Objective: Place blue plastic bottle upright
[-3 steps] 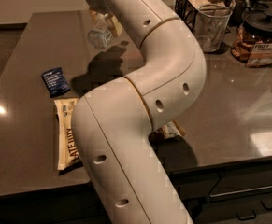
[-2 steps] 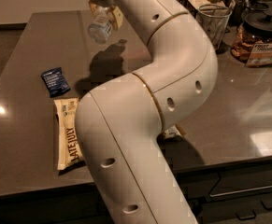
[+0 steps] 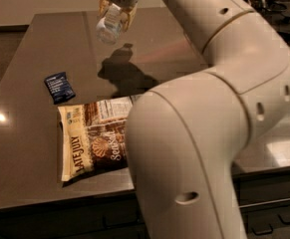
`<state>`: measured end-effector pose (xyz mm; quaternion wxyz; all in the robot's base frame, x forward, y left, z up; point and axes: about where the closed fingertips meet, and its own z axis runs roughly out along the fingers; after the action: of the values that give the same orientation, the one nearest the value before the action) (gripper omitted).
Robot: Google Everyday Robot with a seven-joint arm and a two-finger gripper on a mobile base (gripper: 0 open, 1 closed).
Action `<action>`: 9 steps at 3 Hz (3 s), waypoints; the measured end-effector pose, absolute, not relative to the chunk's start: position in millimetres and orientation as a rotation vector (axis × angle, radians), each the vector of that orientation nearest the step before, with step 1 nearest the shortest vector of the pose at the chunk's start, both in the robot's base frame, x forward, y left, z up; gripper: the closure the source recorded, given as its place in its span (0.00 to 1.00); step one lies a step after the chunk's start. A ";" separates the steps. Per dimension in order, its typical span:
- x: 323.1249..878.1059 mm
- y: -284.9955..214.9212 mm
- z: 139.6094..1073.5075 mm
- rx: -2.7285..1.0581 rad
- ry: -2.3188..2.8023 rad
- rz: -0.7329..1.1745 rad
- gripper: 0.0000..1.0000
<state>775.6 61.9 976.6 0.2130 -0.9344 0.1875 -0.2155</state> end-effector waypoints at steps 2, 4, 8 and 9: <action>730.9 78.4 984.0 -2.449 0.278 -0.656 1.00; 729.5 78.5 967.9 -2.412 0.243 -0.820 1.00; 754.0 73.9 939.5 -2.094 0.439 -0.989 1.00; 761.0 69.8 935.0 -2.068 0.426 -1.056 1.00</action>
Offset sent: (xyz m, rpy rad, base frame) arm -0.0689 0.0162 -0.0125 0.0573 -0.3201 0.2018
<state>761.0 69.8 935.0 0.3805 -0.8101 0.1667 -0.4137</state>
